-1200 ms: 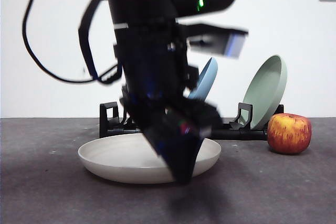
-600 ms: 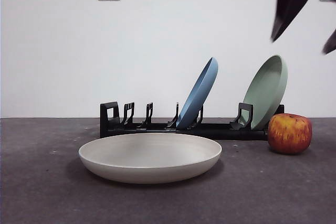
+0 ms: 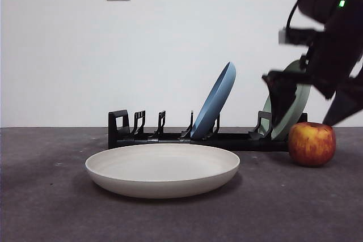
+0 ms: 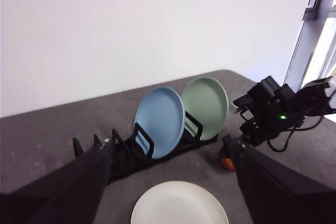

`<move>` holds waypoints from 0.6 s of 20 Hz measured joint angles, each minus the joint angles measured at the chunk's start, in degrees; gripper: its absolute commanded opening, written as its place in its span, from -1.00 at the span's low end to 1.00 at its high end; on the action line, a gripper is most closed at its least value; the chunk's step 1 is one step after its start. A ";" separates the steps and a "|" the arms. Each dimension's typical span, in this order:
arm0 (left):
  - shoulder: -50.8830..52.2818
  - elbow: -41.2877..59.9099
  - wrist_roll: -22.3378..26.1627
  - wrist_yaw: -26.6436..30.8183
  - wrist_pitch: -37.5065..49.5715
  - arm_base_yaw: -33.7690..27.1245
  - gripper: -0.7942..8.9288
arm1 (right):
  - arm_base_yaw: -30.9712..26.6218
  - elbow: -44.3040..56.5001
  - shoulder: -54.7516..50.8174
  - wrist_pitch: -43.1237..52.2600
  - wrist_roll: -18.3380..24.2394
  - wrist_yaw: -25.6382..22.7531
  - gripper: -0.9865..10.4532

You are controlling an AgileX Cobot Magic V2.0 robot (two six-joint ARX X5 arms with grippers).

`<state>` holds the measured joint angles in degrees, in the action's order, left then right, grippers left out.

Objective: Take the yellow plate from the plate rack,put the plate on the table,take the apple from the table,put the apple in the plate

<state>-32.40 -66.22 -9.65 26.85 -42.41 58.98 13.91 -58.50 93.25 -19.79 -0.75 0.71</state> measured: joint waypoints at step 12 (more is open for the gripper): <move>-0.09 0.00 -1.07 0.00 -2.78 0.00 -0.06 | -0.17 0.00 4.83 0.59 0.57 -2.43 -0.86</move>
<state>-32.49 -66.22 -10.72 26.85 -45.19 58.98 13.74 -58.50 98.08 -19.20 -0.19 -1.72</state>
